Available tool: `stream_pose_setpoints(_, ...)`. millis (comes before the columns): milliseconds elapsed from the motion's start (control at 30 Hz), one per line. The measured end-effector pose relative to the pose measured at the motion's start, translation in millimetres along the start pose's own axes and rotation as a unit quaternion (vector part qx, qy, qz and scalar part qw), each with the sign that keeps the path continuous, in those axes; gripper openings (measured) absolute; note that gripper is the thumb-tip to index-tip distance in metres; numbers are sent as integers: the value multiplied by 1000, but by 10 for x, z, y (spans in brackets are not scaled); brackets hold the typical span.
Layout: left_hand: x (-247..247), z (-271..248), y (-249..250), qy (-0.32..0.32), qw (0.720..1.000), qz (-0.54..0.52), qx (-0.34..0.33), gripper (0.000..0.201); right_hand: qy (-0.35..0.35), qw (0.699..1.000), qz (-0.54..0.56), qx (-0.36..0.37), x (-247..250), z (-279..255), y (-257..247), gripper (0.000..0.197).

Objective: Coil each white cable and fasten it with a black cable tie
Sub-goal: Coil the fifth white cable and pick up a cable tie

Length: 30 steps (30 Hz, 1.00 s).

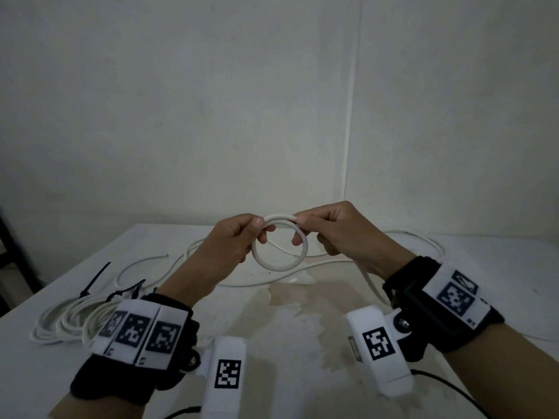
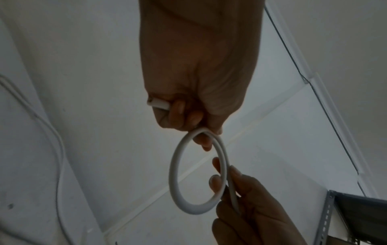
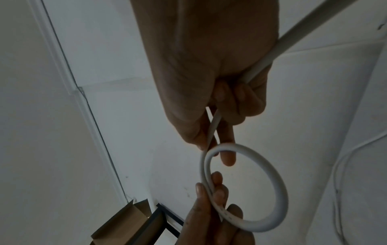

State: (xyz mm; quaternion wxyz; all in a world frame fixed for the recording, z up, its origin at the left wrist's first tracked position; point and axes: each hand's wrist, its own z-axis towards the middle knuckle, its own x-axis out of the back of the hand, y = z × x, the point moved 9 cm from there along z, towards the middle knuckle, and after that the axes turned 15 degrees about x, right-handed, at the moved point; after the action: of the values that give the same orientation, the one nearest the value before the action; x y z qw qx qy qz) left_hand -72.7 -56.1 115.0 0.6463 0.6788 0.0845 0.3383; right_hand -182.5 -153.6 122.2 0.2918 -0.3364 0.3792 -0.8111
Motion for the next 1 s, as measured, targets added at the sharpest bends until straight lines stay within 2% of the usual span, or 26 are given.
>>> stream_pose_setpoints(200,16,27,-12,3,1000,19,-12,26,20,1000,0,-2,3,-11,34,15)
stream_pose_setpoints(400,41,39,-6,27,997,64,-22,19,74,997,1,15,94,14,72,12)
stream_pose_setpoints(567,76,48,-21,60,995,75,-22,17,62,995,-46,57,51,-6,49,8)
stream_pose_setpoints(733,0,27,-43,39,997,69,24,28,92,989,-83,75,127,-3,111,14)
stream_pose_setpoints(833,16,45,-110,-6,996,50,73,28,93,989,-90,67,137,-13,170,16)
stream_pose_setpoints(1000,-46,-31,-181,-112,977,-123,132,12,92,987,-104,75,140,-21,135,19)
